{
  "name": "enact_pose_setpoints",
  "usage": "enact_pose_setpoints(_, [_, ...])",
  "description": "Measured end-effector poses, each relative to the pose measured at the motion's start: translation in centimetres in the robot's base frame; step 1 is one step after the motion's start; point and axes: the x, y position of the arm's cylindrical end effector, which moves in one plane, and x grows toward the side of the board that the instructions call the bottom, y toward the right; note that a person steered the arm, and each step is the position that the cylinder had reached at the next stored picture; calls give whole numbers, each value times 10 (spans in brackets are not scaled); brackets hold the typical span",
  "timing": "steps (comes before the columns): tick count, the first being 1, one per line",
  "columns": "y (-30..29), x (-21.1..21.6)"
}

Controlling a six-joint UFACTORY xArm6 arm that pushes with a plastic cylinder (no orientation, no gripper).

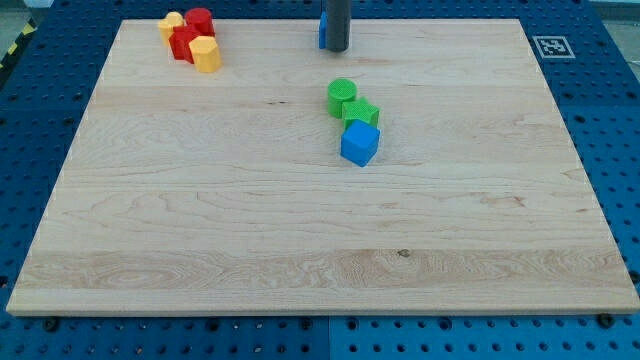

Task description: Push the blue cube towards right middle end

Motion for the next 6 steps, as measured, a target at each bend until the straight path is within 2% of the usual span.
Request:
enact_pose_setpoints(2, [-4, -1])
enact_pose_setpoints(4, [5, 62])
enact_pose_setpoints(6, [10, 62])
